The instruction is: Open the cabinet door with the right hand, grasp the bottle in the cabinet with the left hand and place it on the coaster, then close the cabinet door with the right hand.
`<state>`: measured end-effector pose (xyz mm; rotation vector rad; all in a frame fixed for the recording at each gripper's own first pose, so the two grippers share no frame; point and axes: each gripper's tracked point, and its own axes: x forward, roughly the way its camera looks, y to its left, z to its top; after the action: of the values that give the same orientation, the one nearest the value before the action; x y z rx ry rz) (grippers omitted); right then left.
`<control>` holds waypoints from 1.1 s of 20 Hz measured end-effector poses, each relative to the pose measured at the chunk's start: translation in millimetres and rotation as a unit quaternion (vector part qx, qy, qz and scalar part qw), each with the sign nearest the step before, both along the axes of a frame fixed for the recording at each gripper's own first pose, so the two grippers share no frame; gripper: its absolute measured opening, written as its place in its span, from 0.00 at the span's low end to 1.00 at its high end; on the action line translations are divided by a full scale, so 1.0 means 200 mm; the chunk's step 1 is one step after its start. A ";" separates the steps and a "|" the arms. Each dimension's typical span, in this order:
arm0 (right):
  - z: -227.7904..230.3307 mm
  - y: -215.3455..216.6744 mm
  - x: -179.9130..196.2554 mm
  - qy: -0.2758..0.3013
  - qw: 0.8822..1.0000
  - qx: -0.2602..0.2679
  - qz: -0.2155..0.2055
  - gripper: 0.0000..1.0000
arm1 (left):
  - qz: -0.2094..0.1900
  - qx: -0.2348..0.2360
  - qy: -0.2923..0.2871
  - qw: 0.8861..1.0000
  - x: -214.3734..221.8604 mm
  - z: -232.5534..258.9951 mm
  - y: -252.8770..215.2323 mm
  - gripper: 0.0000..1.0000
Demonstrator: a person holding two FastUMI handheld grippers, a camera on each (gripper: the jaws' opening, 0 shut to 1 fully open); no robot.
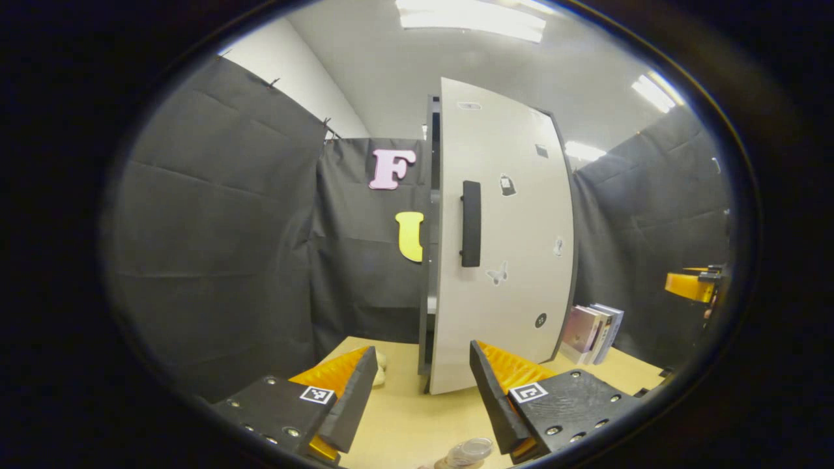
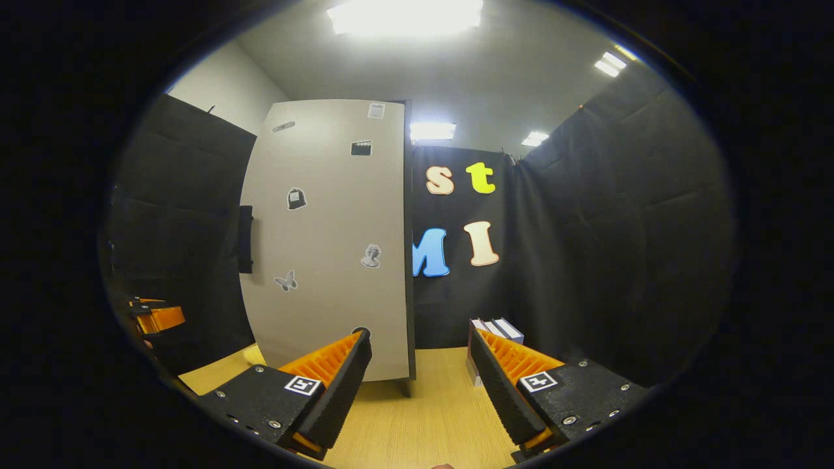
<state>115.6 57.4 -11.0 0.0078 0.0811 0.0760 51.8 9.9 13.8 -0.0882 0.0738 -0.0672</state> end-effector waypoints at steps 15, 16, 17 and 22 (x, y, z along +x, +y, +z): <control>-0.03 0.05 0.02 -0.002 1.000 0.005 -0.007 0.95 | 0.032 0.022 -0.006 0.999 -0.02 0.00 0.06 0.82; -0.02 0.06 0.01 -0.004 1.000 0.004 -0.007 0.95 | 0.032 0.023 -0.007 0.999 -0.02 0.01 0.07 0.82; -0.02 0.07 0.02 -0.004 1.000 0.002 -0.007 0.95 | 0.033 0.025 -0.007 0.999 -0.02 0.01 0.07 0.82; 0.01 0.12 0.00 -0.007 1.000 0.001 -0.001 0.95 | 0.038 0.028 -0.011 0.999 -0.05 0.02 0.09 0.82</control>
<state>115.0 81.7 -9.5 0.0098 0.0679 0.0752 42.2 27.5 17.2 -0.0344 0.0495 0.0092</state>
